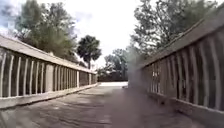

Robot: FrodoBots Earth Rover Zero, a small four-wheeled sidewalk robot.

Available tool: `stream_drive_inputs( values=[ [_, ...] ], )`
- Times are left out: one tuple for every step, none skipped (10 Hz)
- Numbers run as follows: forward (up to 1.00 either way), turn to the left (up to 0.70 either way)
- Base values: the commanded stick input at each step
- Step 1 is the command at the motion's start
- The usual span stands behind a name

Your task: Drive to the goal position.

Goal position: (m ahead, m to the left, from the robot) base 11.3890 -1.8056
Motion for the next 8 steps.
stream_drive_inputs(
  values=[
    [0.69,0.01],
    [0.69,0.01],
    [0.69,0.01],
    [0.69,0.01],
    [0.69,0.01],
    [0.69,0.01],
    [0.69,0.01],
    [0.69,0.01]
  ],
)
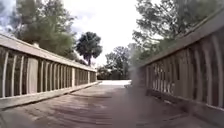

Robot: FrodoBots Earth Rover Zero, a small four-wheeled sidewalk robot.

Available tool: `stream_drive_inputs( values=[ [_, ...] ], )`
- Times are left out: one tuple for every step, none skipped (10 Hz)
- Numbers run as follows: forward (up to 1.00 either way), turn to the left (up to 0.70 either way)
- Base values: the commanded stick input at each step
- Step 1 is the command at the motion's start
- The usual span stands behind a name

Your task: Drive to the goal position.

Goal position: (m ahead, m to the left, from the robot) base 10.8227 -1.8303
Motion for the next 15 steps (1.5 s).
stream_drive_inputs(
  values=[
    [0.69,0.01],
    [0.69,0.01],
    [0.69,0.01],
    [0.69,0.01],
    [0.69,0.01],
    [0.69,0.01],
    [0.69,0.01],
    [0.69,0.01],
    [0.69,0.01],
    [0.69,0.01],
    [0.69,0.01],
    [0.69,0.01],
    [0.69,0.01],
    [0.69,0.01],
    [0.69,0.01]
  ],
)
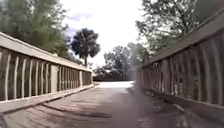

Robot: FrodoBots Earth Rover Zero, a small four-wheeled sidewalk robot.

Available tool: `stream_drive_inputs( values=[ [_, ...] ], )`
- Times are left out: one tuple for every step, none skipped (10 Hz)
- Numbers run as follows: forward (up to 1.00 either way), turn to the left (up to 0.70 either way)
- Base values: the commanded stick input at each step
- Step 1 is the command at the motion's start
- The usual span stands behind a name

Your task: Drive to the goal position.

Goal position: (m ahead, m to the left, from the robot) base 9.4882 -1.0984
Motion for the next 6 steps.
stream_drive_inputs(
  values=[
    [0.69,0.01],
    [0.69,0.01],
    [0.69,0.01],
    [0.69,0.01],
    [0.69,0.01],
    [0.69,0.01]
  ],
)
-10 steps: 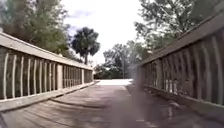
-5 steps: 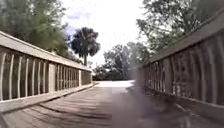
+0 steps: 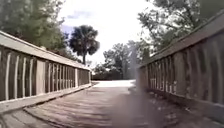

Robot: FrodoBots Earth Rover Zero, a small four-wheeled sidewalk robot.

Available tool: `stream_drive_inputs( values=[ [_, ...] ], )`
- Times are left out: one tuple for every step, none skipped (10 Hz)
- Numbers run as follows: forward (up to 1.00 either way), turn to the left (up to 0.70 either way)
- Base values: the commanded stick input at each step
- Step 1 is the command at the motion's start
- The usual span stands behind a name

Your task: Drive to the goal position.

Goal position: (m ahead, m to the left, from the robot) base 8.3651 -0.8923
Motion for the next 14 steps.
stream_drive_inputs(
  values=[
    [0.69,0.01],
    [0.69,0.01],
    [0.69,0.01],
    [0.69,0.01],
    [0.69,0.01],
    [0.69,0.01],
    [0.69,0.01],
    [0.69,0.01],
    [0.69,0.01],
    [0.69,0.01],
    [0.69,0.01],
    [0.69,0.01],
    [0.69,0.01],
    [0.69,0.01]
  ],
)
